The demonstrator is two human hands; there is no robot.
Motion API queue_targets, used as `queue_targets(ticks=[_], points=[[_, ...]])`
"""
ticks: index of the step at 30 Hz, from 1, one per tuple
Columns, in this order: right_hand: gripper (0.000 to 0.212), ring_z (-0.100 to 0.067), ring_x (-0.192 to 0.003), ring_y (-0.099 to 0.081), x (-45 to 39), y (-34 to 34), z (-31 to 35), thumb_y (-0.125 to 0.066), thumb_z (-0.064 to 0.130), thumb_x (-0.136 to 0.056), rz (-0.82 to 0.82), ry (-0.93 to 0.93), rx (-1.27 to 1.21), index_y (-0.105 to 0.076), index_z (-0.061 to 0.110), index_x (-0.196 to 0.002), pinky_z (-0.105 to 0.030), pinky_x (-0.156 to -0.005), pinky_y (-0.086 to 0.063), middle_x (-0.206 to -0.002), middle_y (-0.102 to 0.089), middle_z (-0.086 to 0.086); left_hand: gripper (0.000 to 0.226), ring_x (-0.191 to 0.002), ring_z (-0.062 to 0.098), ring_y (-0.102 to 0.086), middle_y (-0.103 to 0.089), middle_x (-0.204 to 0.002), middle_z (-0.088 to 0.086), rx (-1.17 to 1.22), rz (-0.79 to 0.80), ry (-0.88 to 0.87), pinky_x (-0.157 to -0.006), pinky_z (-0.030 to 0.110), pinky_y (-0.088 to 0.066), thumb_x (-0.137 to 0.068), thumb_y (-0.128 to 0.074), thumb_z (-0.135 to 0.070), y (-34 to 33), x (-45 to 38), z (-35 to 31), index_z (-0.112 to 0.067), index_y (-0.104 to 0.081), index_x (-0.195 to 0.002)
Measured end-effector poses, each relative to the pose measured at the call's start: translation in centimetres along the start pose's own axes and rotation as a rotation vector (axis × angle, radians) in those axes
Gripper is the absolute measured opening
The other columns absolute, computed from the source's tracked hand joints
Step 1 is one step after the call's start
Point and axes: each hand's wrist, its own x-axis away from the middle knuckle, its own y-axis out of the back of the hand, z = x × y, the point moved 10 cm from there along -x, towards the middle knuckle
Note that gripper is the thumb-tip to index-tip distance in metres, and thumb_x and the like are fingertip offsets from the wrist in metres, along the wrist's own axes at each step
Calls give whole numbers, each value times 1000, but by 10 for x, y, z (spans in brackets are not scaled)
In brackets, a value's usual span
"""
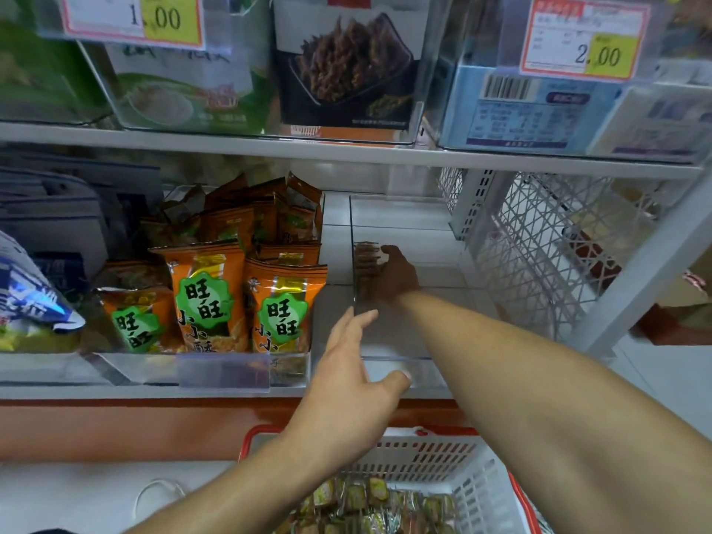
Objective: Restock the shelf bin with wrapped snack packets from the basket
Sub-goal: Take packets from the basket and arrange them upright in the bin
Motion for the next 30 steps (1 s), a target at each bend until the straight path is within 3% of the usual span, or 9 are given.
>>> queue_targets(ticks=[7,12,16,18,20,23,24,26,30], points=[[49,-34,-131,-54,-3,-9,-1,-67,23,-91,29,-6,126,-54,12,-137,-29,-102,-40,-138,-60,-15,73,-151,7,-23,-4,-166,-27,-11,11,4,-111,20,-20,-92,-69,-33,0,-1,2,-47,-29,-151],[74,-28,-141,-44,-1,-4,-7,-71,16,-90,130,-42,81,-33,8,-153,-28,-115,-30,-153,-44,-15,72,-152,9,-23,-1,-166,-28,-33,17,2,-117,25,-23,-93,-70,-33,1,3,1,-46,-30,-151],[52,-24,-123,-60,21,30,14,-67,4,-89,-39,-1,-74,-54,12,-139,-28,-102,-47,-137,-60,-11,65,-143,6,-31,-14,-161,-26,-71,-8,-33,-113,27,-31,-92,-72,-33,6,13,-1,-41,-37,-146],[37,-16,-102,-67,57,61,39,-62,0,-88,-250,177,-238,-64,15,-121,-19,-87,-52,-115,-68,-2,42,-122,-2,-46,-40,-138,-18,-98,-75,-77,-99,26,-40,-89,-74,-31,14,21,-5,-42,-48,-121],[29,-7,-83,-65,117,95,62,-58,-3,-84,-493,483,-415,-67,19,-99,-13,-74,-49,-92,-68,6,28,-90,-1,-58,-56,-103,-18,-155,-116,-99,-78,36,-53,-86,-74,-28,19,26,-4,-38,-50,-95],[29,-10,-73,-59,203,88,54,-56,-6,-78,-620,811,-461,-60,23,-80,-21,-67,-46,-79,-60,6,22,-71,13,-64,-66,-74,-7,-340,46,-25,-68,40,-55,-80,-76,-26,0,24,24,-28,-54,-81],[27,-11,-73,-57,218,70,37,-55,-7,-77,-578,820,-432,-59,20,-76,-22,-65,-45,-78,-58,5,21,-74,16,-65,-67,-75,-7,-435,147,35,-67,38,-53,-79,-75,-27,-12,24,42,-28,-54,-80],[23,-9,-73,-54,227,20,-17,-56,-5,-78,-414,651,-316,-58,17,-74,-22,-66,-43,-78,-56,6,18,-81,20,-62,-68,-88,-6,-681,345,125,-66,33,-46,-81,-72,-27,-38,28,83,-28,-55,-83],[21,-17,-89,-62,240,-116,-198,-57,6,-89,320,20,115,-64,26,-92,-31,-79,-50,-92,-64,7,34,-113,27,-61,-64,-128,6,-871,614,254,-86,31,-48,-89,-67,-22,-86,39,172,-22,-59,-121]])
